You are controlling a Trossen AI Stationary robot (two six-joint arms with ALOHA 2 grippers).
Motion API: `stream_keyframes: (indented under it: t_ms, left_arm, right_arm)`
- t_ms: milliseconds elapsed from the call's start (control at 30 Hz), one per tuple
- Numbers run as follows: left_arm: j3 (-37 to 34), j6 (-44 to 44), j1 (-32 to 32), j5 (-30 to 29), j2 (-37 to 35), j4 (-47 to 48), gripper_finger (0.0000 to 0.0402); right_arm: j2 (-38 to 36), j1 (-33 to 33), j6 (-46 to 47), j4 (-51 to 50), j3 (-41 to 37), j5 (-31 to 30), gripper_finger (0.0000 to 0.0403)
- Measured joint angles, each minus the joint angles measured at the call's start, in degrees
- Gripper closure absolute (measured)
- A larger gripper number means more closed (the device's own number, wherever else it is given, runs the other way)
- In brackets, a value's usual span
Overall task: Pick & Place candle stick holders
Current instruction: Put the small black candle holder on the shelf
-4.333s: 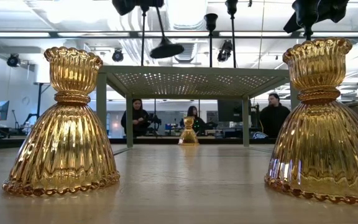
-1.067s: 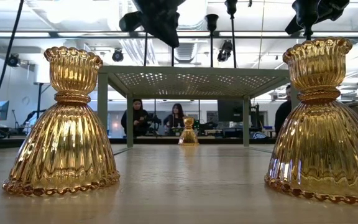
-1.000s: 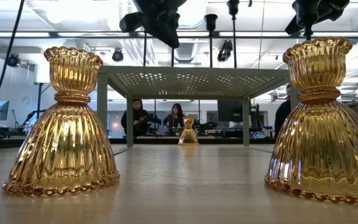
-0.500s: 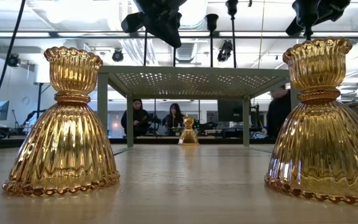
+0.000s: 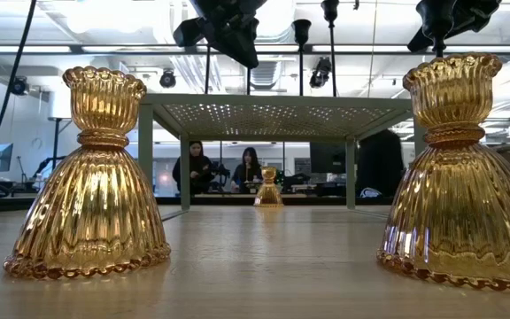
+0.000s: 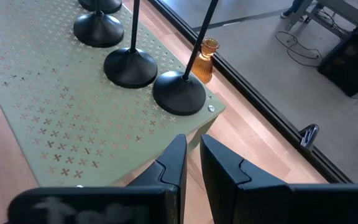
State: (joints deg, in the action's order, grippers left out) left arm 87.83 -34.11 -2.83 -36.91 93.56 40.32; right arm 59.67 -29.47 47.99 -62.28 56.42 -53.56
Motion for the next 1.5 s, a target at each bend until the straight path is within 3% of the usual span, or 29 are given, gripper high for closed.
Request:
stream_keyframes:
  t_ms: [467, 800, 967, 1500]
  left_arm:
    - [0.0, 0.6, 0.0, 0.0, 0.0, 1.4, 0.0355]
    - [0.0, 1.1, 0.0, 0.2, -0.1, 1.7, 0.0263]
    - [0.0, 0.9, -0.2, 3.8, -1.1, 1.7, 0.023]
    - [0.4, 0.2, -3.7, 5.6, -3.8, 1.6, 0.0225]
  right_arm:
    - [0.0, 0.0, 0.0, 0.0, 0.0, 0.0, 0.0365]
    - [0.0, 0.0, 0.0, 0.1, 0.0, 0.0, 0.0365]
    - [0.0, 0.0, 0.0, 0.1, 0.0, 0.0, 0.0365]
    - [0.0, 0.0, 0.0, 0.2, 0.0, -0.1, 0.0365]
